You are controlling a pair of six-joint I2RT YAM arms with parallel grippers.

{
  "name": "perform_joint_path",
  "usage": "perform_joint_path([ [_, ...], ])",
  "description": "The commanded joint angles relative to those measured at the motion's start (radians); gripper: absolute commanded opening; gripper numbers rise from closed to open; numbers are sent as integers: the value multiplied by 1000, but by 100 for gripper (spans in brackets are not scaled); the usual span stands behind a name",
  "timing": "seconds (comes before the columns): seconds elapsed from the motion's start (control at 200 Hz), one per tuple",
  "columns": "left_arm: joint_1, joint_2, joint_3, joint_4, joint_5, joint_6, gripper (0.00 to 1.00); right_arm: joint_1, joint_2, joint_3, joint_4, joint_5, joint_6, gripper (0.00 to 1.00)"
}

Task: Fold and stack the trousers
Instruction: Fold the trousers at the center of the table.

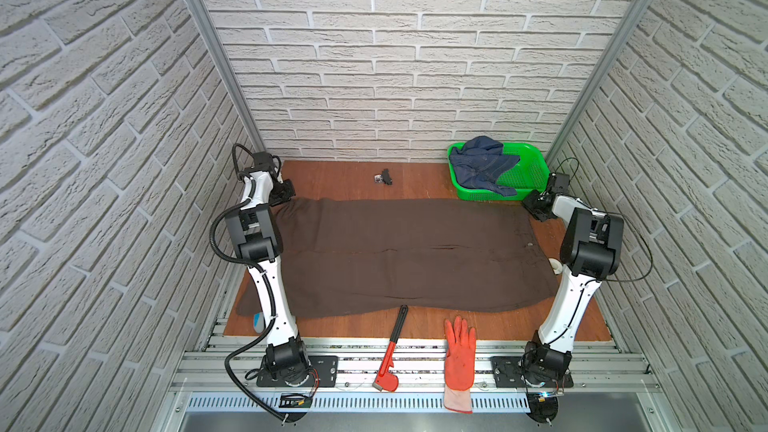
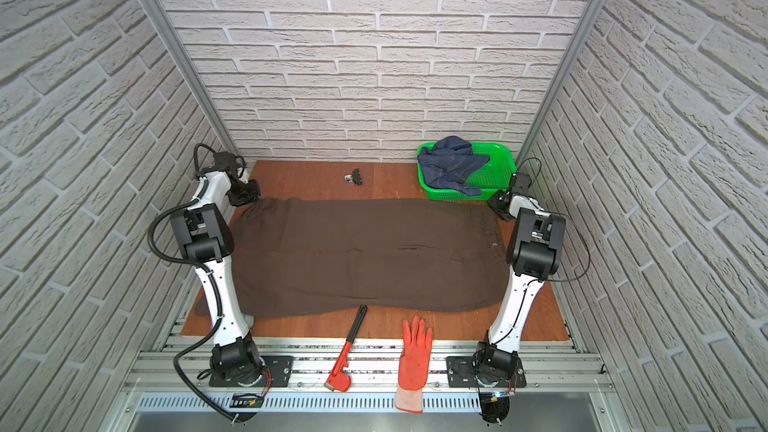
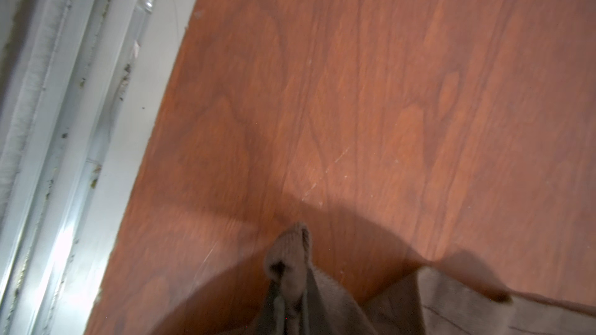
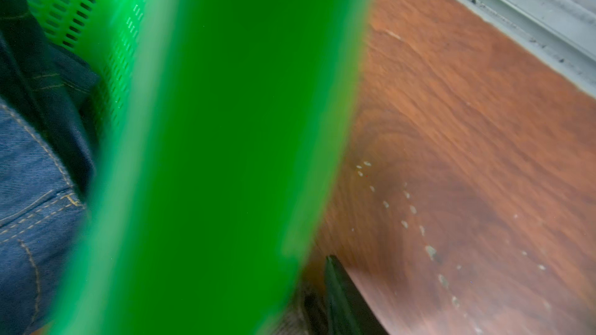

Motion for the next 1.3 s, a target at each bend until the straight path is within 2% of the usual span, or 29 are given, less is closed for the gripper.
perform_joint_path([
  [0.0, 17, -70, -7, 9, 10, -1, 0, 43, 13, -47, -11, -131, 15, 42],
  [0.36, 26, -87, -3, 7, 15, 1, 0, 43, -72, -161, 9, -142, 14, 42],
  [0.54, 25, -88, -4, 12, 22, -5, 0, 41, -75, -144, 15, -142, -9, 42],
  [0.715, 26, -91, -10, 12, 24, -2, 0, 40, -57, -148, 10, -146, 1, 31],
  [0.87, 30, -90, -9, 13, 23, -1, 0, 41, -56, -168, -4, -142, -3, 27],
  [1.06, 30, -87, -9, 14, 26, -3, 0, 41, -75, -167, 5, -145, -2, 6],
  [1.295, 32, -98, -9, 25, 26, -11, 0, 43, -183, -155, -20, -135, -29, 6],
])
